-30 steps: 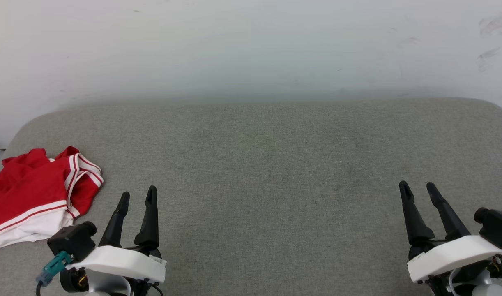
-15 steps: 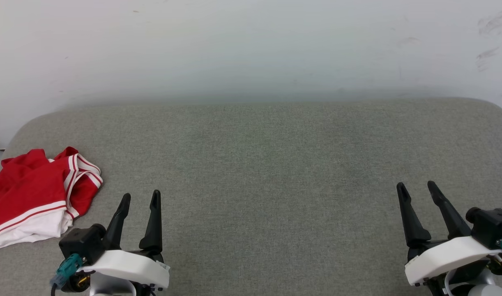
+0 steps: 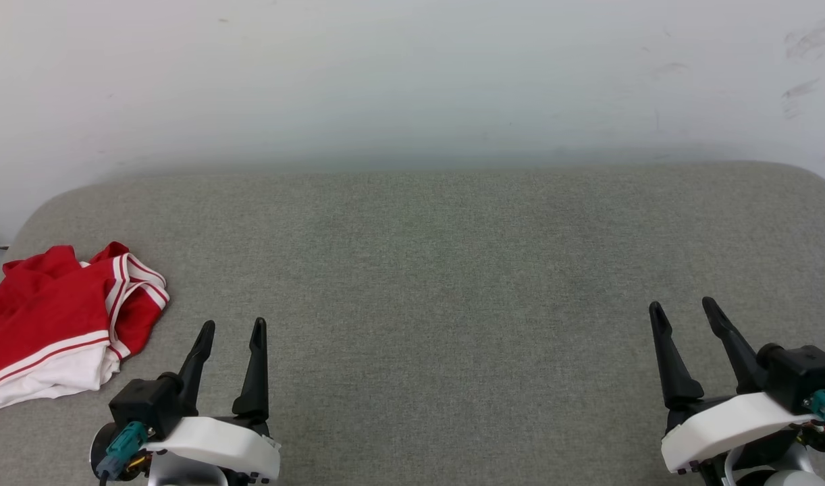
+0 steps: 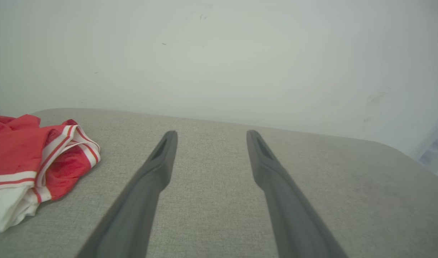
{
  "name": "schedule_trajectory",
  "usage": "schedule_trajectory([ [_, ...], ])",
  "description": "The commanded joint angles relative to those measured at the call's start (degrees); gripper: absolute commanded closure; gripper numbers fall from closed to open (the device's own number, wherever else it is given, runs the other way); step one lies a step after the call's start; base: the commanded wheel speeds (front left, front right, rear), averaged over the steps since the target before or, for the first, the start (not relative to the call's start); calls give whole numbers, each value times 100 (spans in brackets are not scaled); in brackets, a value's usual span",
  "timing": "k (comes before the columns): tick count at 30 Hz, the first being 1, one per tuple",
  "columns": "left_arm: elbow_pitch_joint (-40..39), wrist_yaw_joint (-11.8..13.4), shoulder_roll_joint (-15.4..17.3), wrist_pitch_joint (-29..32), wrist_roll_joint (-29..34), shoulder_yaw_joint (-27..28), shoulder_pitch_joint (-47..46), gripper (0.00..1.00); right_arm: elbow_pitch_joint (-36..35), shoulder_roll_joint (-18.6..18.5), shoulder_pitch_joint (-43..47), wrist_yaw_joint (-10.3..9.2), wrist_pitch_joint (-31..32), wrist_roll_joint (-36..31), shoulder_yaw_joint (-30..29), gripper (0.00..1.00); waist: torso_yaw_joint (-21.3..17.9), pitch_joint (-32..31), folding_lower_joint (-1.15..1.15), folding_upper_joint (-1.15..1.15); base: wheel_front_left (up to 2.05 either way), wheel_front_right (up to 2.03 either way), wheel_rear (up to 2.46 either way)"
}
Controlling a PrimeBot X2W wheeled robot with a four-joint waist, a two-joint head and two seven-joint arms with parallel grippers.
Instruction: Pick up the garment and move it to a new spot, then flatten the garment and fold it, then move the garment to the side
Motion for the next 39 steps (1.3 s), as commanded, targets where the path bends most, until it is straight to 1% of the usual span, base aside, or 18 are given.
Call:
schedule_trajectory([
  [1,-8,-15,-13,-46,120,5,16,0,-67,22,-9,-1,-42,-134,-5,0,-2,0,0,0,0,0,0],
  [12,82,-46,-53,-163,353,80,18,0,-111,72,9,-2,-116,-508,-30,0,37,-6,0,0,0,0,0],
  [17,126,-48,-68,-218,434,150,-27,0,-134,106,-13,-2,-167,-680,-54,0,174,-14,0,0,0,0,0],
  [22,199,-58,-81,-271,531,225,-77,0,-164,123,2,-2,-186,-822,55,0,448,-18,0,0,0,0,0],
  [27,250,-61,-46,-315,705,322,-89,0,-192,125,-83,-2,-218,-1024,219,0,803,-5,0,0,0,0,0],
  [32,285,-65,-41,-305,656,465,-76,0,-133,128,-117,-2,-228,-934,340,0,1174,14,0,0,0,0,0],
  [39,284,-68,-31,-303,739,586,-79,0,-68,132,-170,-2,-274,-823,482,0,1703,27,0,0,0,0,0],
])
